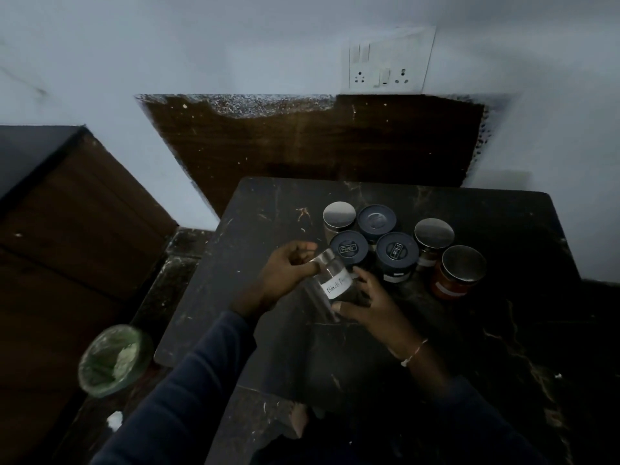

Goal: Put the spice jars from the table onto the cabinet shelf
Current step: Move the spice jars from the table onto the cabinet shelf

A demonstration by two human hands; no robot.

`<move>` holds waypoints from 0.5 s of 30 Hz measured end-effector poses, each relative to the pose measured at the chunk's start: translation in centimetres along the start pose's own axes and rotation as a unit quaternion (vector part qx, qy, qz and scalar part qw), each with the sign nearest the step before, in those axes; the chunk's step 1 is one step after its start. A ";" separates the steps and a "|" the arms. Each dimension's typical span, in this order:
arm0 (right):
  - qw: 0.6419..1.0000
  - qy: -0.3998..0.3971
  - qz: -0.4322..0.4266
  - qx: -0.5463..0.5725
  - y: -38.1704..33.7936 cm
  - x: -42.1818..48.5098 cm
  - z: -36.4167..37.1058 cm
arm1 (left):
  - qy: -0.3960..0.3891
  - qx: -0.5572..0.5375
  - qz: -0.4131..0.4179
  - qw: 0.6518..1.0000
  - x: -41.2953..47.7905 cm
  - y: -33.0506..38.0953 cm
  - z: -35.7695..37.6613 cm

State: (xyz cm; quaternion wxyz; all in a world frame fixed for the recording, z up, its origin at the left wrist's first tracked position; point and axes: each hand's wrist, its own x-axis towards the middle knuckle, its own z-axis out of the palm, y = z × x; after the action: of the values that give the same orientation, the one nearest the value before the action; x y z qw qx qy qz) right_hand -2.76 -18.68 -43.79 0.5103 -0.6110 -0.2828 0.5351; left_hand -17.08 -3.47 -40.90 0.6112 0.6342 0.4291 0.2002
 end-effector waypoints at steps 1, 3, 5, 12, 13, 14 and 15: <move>0.999 -0.016 0.002 0.028 -0.1 0.0 0.0 | -0.003 -0.022 0.005 1.000 -0.3 0.4 0.3; 0.998 -0.035 -0.005 0.061 -0.5 0.1 0.1 | 0.007 -0.066 0.017 0.998 -0.6 1.0 0.6; 0.997 -0.024 -0.023 0.072 -0.8 0.2 0.3 | 0.027 -0.096 0.027 0.995 -1.0 1.3 0.9; 0.995 0.031 -0.049 0.080 -1.6 1.1 1.4 | 0.039 -0.202 0.005 0.979 -2.3 -0.7 1.9; 0.996 0.029 -0.045 0.077 -1.8 1.2 1.6 | 0.027 -0.206 0.004 0.978 -2.4 -0.9 1.9; 0.996 0.021 -0.039 0.071 -1.9 1.3 1.6 | 0.023 -0.210 0.003 0.977 -2.4 -0.9 1.9; 0.997 0.010 -0.034 0.062 -2.1 1.4 1.5 | 0.027 -0.213 0.005 0.977 -2.4 -0.8 1.8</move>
State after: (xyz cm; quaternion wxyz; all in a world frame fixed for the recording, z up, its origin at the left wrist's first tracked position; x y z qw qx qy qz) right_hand -3.37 -16.22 -42.20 0.5681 -0.5733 -0.2646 0.5277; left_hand -17.22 -6.57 -41.34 0.7192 0.4860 0.3900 0.3075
